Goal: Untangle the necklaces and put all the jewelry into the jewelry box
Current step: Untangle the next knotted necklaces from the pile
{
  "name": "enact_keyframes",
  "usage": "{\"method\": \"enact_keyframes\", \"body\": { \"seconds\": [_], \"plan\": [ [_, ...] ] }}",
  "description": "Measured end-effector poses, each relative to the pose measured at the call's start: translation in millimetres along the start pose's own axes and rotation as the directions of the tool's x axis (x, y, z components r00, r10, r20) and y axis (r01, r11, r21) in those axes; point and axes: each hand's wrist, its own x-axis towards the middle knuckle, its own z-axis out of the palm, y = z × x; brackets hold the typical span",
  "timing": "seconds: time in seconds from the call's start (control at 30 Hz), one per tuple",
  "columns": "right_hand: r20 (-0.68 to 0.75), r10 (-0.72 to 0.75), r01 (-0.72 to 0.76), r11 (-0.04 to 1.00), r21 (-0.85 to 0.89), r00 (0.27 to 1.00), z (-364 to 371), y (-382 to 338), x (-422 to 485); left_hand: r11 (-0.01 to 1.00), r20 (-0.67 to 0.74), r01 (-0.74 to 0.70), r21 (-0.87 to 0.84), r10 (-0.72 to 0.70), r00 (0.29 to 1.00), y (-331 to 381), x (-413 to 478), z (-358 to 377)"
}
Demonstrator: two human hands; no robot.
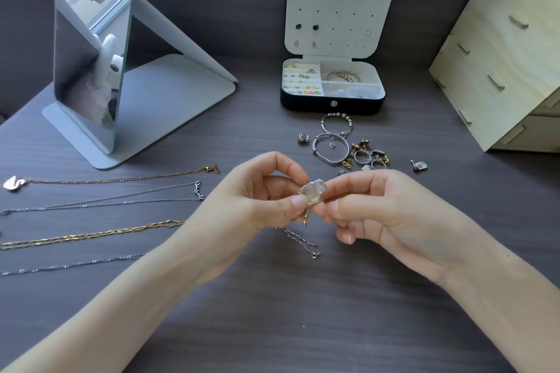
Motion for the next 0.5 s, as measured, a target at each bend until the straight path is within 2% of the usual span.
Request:
{"method": "enact_keyframes", "body": {
  "seconds": [0.13,0.27,0.33,0.5],
  "plan": [
    [-0.04,-0.066,0.065,0.998,-0.019,0.997,0.7,0.7,0.4,1.0,-0.039,-0.015,0.017,0.016,0.999,-0.4,-0.3,0.0],
    [-0.091,-0.238,0.211,0.947,-0.241,0.967,5.6,0.3,-2.8,0.995,-0.035,-0.01,0.099,0.013,0.999,-1.8,0.3,0.5],
    [-0.1,-0.31,0.27,0.917,-0.294,0.945,6.7,0.6,-2.5,0.994,-0.018,0.007,0.106,-0.005,1.0,-0.9,-0.1,0.8],
    [-0.163,-0.379,0.328,0.905,-0.269,0.911,5.5,-1.9,-2.5,0.993,-0.003,0.098,0.064,-0.098,0.995,2.8,0.5,-1.5]
  ]
}}
